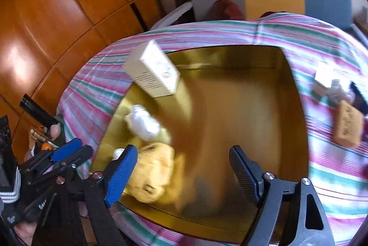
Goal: Organize objects
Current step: 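Lower the yellow sock into the gold tray and open the right gripper, then move the left gripper to the yellow sponge and grasp it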
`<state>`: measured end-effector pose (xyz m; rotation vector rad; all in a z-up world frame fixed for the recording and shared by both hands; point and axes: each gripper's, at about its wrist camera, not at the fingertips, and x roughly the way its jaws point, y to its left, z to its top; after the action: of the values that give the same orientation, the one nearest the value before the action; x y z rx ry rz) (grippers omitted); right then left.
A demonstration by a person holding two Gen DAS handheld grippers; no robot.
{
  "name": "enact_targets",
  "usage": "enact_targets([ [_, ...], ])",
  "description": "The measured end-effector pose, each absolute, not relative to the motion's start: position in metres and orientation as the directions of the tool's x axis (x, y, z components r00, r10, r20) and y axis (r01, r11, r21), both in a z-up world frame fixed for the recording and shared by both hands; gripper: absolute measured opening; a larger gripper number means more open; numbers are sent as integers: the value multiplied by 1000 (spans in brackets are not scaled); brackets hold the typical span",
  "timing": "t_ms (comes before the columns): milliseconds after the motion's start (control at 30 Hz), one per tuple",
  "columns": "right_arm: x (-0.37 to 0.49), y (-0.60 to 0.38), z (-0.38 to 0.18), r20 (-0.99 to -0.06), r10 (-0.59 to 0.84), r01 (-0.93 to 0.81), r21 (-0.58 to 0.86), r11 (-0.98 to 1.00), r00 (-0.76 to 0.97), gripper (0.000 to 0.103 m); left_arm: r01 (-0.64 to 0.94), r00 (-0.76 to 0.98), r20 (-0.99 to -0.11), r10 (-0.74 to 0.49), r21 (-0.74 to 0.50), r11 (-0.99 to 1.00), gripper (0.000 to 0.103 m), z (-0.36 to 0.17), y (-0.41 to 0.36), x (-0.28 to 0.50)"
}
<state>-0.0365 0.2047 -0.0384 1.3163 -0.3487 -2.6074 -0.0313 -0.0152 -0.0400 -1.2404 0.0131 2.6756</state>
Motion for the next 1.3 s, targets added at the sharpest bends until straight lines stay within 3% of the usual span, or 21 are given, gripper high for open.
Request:
enact_targets([
  [267, -8, 313, -24, -779, -98, -116, 215, -970, -620, 91, -245, -629, -749, 209, -65, -967, 37, -27, 7, -32],
  [567, 40, 486, -37, -778, 266, -551, 121, -826, -569, 93, -419, -592, -743, 312, -47, -907, 42, -4, 82, -36],
  [633, 59, 523, -47, -797, 256, -674, 238, -699, -547, 93, -468, -572, -747, 339, -43, -883, 48, 0, 108, -36],
  [733, 78, 550, -50, -771, 216, -712, 390, -584, -599, 94, -538, -532, -751, 390, -55, -841, 55, 4, 147, -36],
  [967, 77, 543, -49, -765, 138, -664, 436, -608, -629, 95, -647, -426, -782, 455, -89, -757, 56, 3, 236, -37],
  [1067, 75, 537, -47, -755, 116, -640, 451, -622, -645, 96, -676, -395, -799, 453, -81, -732, 66, -4, 269, -43],
  [1300, 81, 539, -50, -738, 72, -619, 504, -602, -671, 97, -661, -323, -856, 403, -100, -743, 78, -36, 324, -73],
])
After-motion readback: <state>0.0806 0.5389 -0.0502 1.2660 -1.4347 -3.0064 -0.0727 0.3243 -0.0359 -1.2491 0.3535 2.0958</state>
